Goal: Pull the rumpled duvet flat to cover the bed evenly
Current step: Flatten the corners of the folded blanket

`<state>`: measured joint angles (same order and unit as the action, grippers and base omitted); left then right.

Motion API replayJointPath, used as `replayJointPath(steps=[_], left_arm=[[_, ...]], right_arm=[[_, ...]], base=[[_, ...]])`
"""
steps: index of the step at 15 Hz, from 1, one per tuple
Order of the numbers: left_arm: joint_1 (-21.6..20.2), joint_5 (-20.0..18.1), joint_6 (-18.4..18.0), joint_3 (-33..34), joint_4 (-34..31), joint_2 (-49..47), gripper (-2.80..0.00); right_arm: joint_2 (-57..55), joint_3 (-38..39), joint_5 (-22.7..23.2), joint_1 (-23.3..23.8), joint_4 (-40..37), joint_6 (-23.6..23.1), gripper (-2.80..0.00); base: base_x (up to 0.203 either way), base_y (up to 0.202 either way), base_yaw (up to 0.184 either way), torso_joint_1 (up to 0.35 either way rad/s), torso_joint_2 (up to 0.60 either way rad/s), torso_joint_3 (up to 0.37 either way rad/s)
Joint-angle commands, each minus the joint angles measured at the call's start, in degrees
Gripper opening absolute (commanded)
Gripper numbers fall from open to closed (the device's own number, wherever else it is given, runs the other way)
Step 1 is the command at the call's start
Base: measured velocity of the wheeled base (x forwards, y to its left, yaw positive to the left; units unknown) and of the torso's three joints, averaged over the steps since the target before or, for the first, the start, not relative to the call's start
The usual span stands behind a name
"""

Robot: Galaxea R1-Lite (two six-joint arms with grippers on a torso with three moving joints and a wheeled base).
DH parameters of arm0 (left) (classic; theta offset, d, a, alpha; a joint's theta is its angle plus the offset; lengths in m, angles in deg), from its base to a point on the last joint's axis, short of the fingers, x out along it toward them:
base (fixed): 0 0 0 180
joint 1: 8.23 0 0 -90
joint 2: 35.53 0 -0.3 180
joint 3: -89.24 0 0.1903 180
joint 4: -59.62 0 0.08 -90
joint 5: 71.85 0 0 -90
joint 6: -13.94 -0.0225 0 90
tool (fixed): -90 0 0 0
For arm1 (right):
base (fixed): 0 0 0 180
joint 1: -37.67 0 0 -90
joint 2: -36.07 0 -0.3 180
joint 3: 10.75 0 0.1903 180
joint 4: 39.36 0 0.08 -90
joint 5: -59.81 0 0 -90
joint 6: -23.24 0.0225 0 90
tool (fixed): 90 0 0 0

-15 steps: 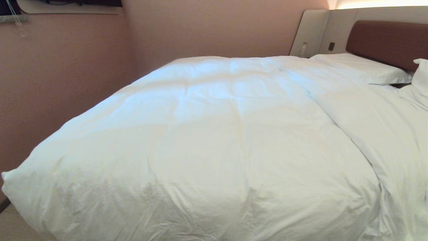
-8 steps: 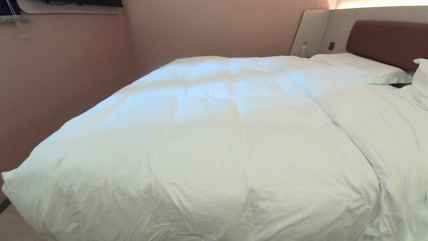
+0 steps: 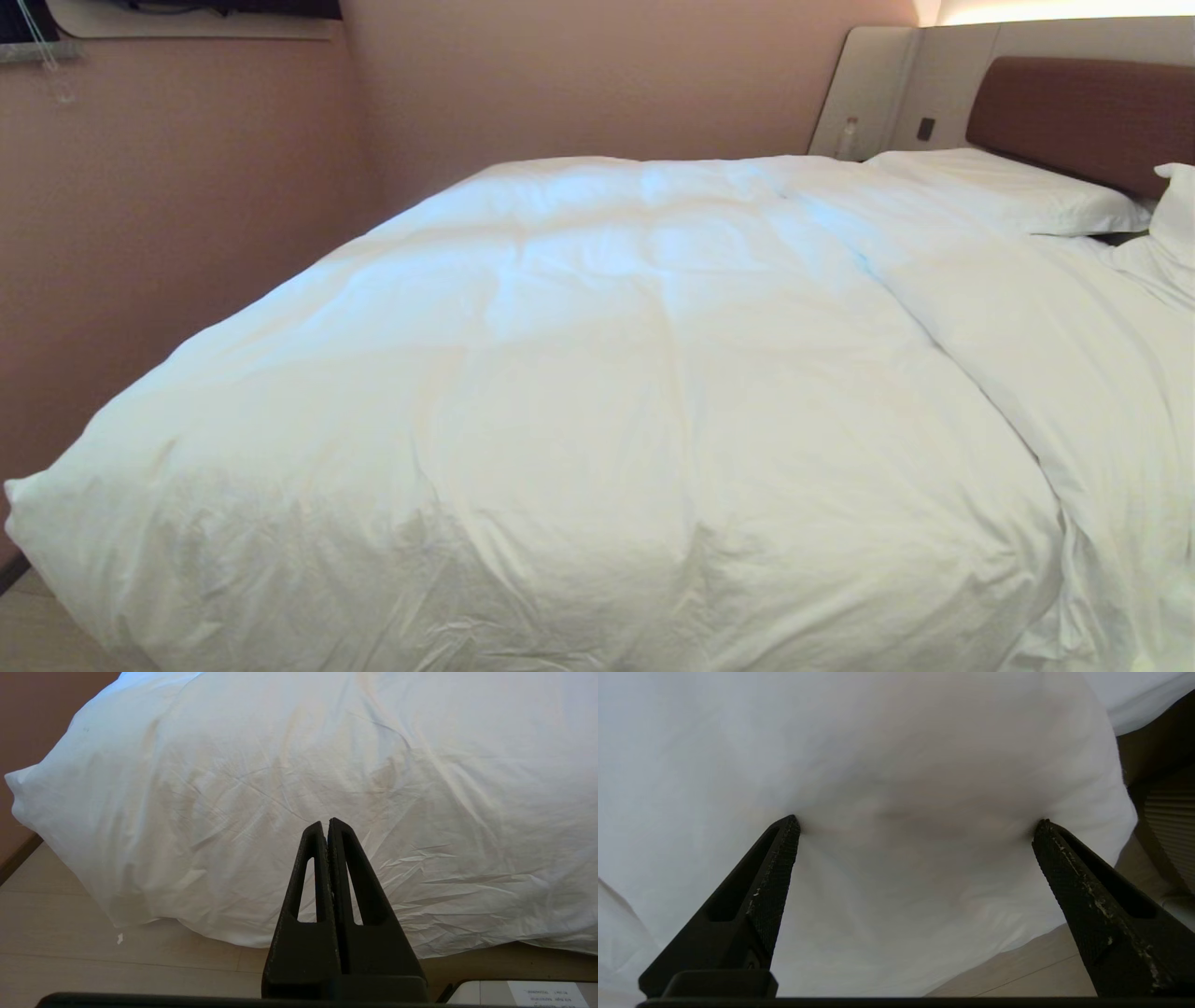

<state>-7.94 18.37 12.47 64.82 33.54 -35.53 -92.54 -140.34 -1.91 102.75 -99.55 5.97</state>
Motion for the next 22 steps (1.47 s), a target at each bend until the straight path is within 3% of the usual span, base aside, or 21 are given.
replayJointPath(steps=[1,10,21,22], left_arm=[[0.0,0.0,0.0,0.0,0.0,0.0,-2.80],[0.0,0.0,0.0,0.0,0.0,0.0,-2.80],[0.1,0.0,0.0,0.0,0.0,0.0,-2.80],[0.0,0.0,0.0,0.0,0.0,0.0,-2.80]], right_arm=[[-1.5,-0.8,0.2,0.0,-0.2,-0.1,0.00],[-14.2,-4.0,-0.2,-1.9,3.5,1.1,0.00],[-13.9,-3.9,-0.3,-2.2,3.5,1.4,0.00],[-13.9,-4.0,-0.3,-2.2,3.5,1.4,-2.80]], base=[[0.000,0.000,0.000,0.000,0.00,0.000],[0.000,0.000,0.000,0.000,0.00,0.000],[0.000,0.000,0.000,0.000,0.00,0.000],[0.000,0.000,0.000,0.000,0.00,0.000]])
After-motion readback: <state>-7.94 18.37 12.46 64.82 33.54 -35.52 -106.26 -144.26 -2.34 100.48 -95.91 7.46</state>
